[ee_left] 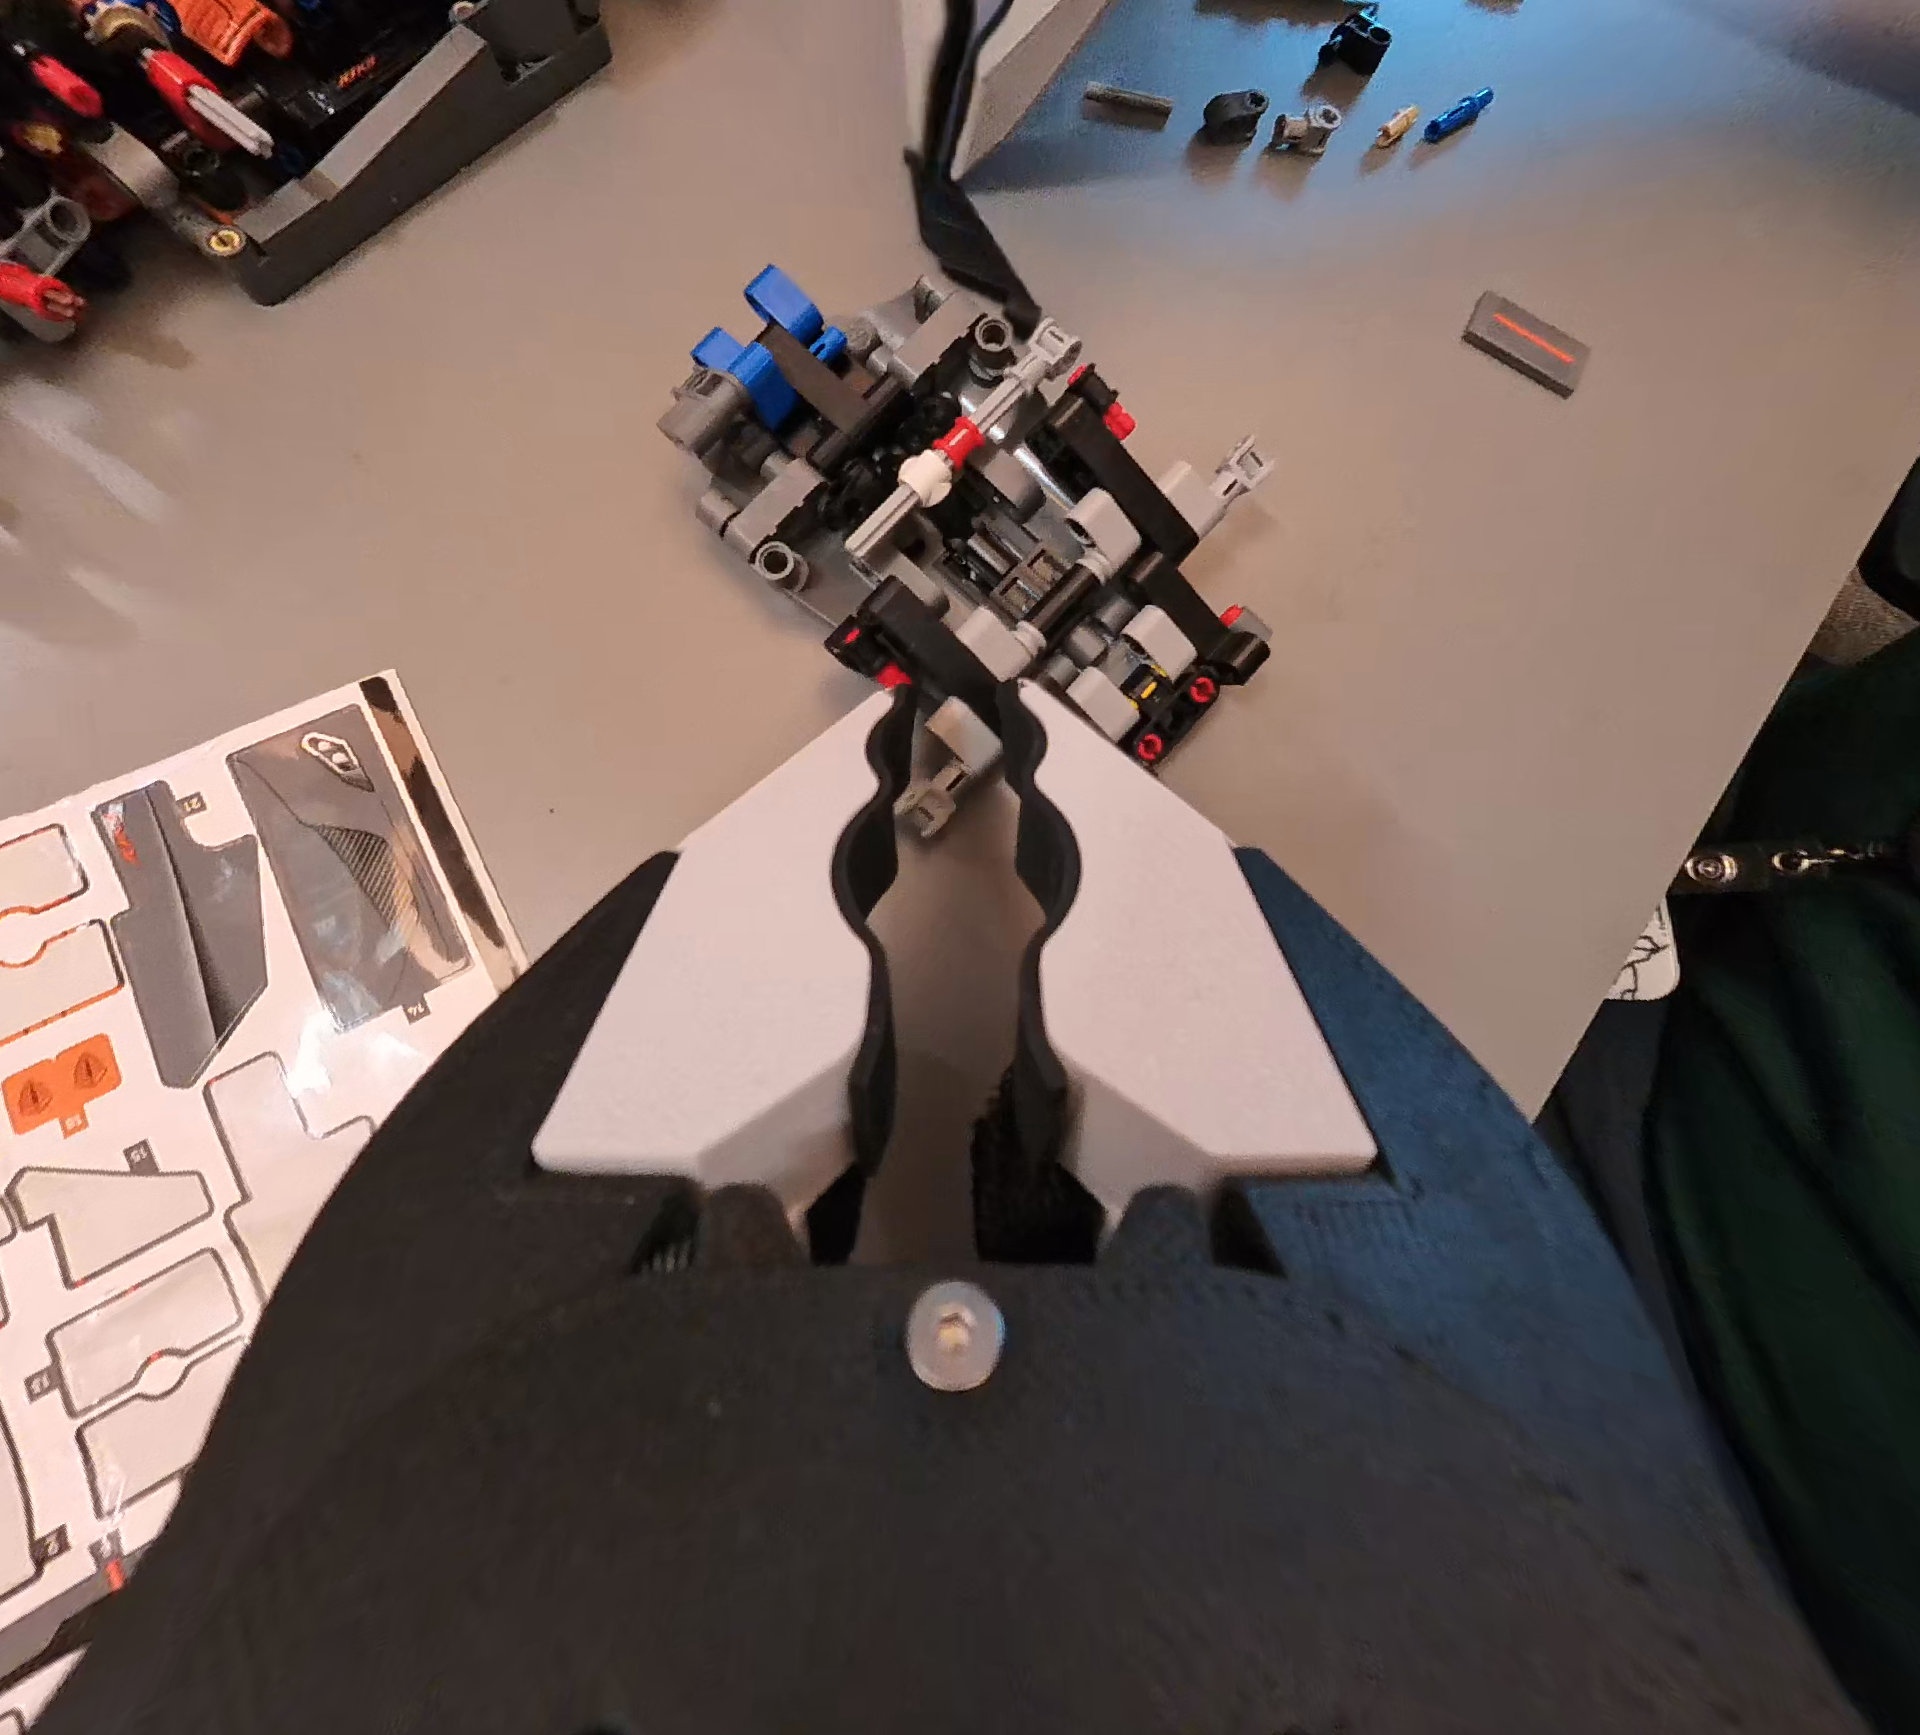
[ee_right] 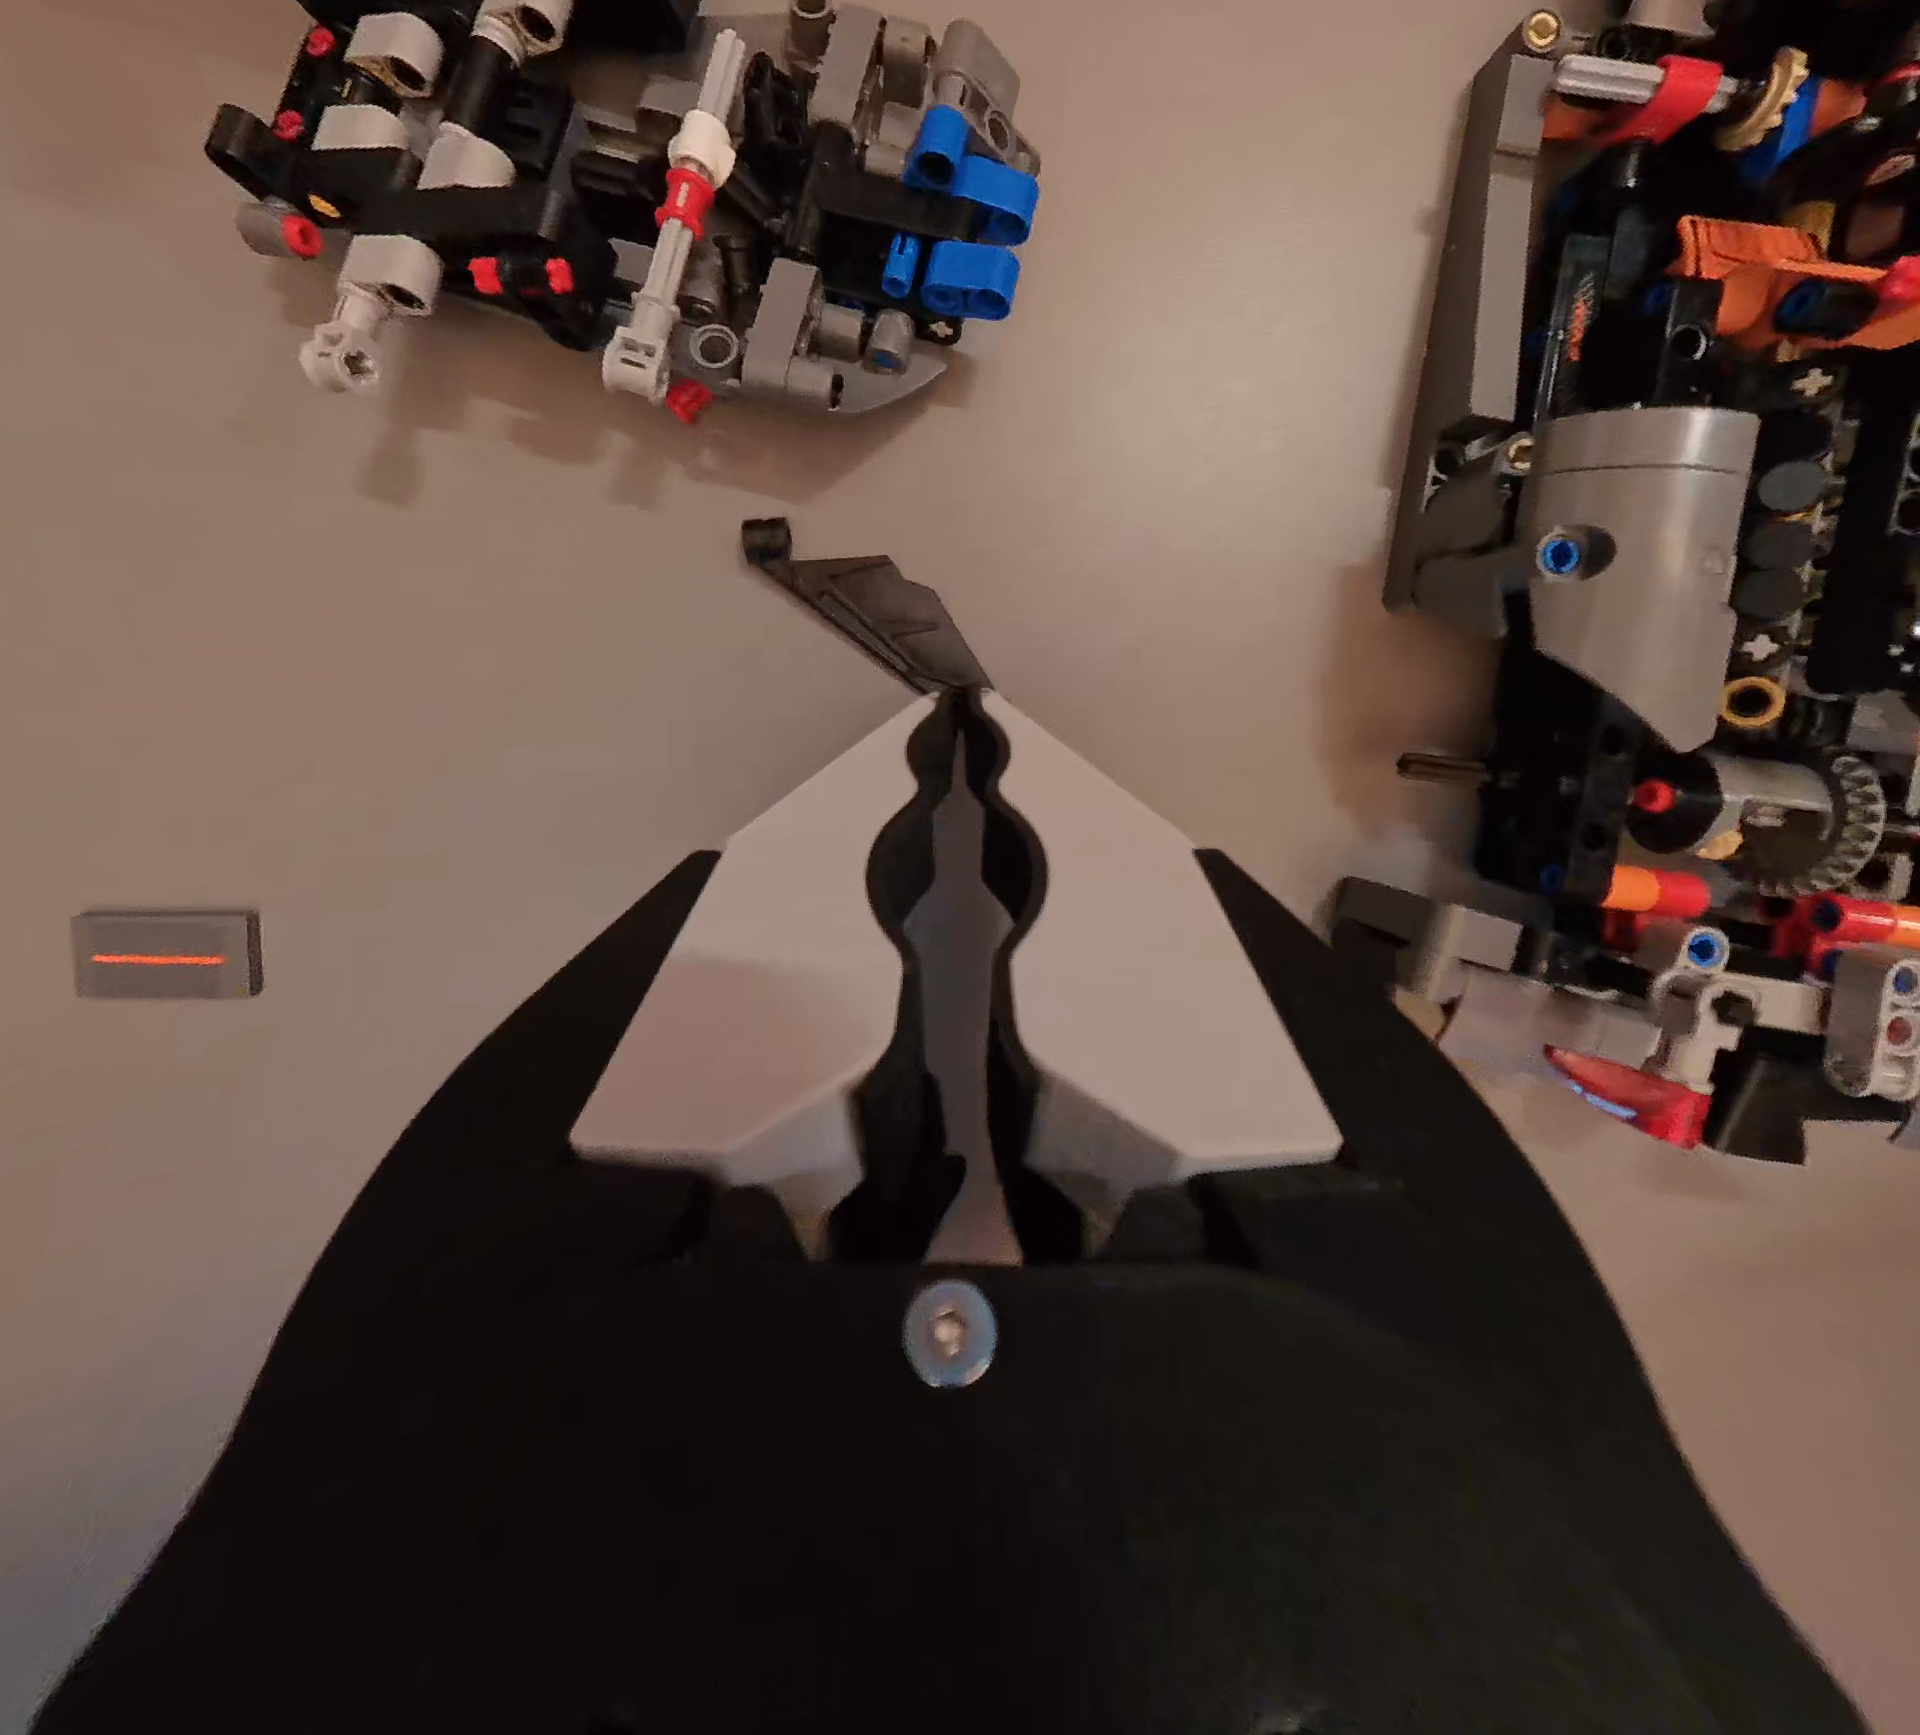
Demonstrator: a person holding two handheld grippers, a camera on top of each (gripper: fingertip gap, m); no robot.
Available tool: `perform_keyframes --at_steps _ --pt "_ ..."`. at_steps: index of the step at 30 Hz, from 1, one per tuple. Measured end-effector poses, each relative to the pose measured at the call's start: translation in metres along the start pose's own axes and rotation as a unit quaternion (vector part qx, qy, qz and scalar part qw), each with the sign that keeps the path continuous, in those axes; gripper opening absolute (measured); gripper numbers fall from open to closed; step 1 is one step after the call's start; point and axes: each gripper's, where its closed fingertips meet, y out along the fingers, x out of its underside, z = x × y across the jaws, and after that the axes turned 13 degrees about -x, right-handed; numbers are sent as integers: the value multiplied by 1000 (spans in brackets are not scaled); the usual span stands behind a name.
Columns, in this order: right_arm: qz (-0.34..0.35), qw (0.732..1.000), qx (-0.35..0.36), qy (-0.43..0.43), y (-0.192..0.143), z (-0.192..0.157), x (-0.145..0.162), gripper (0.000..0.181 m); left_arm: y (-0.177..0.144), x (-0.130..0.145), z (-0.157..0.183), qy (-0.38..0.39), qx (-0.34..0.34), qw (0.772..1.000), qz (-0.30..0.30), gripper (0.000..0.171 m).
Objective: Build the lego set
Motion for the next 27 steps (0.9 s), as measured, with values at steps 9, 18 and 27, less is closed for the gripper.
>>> perform_keyframes --at_steps 9,18,27 --pt "26 999 -9 36 -4 -19 13 0 -1 -1 -2 1 -5 1000 2 15" --pt "31 999 -1 39 -4 -20 12 24 -1 0 -2 3 -9 1000 -4 16" --pt "38 998 14 55 -2 -17 10 8 -2 -1 -6 11 -19 1000 -5 17"
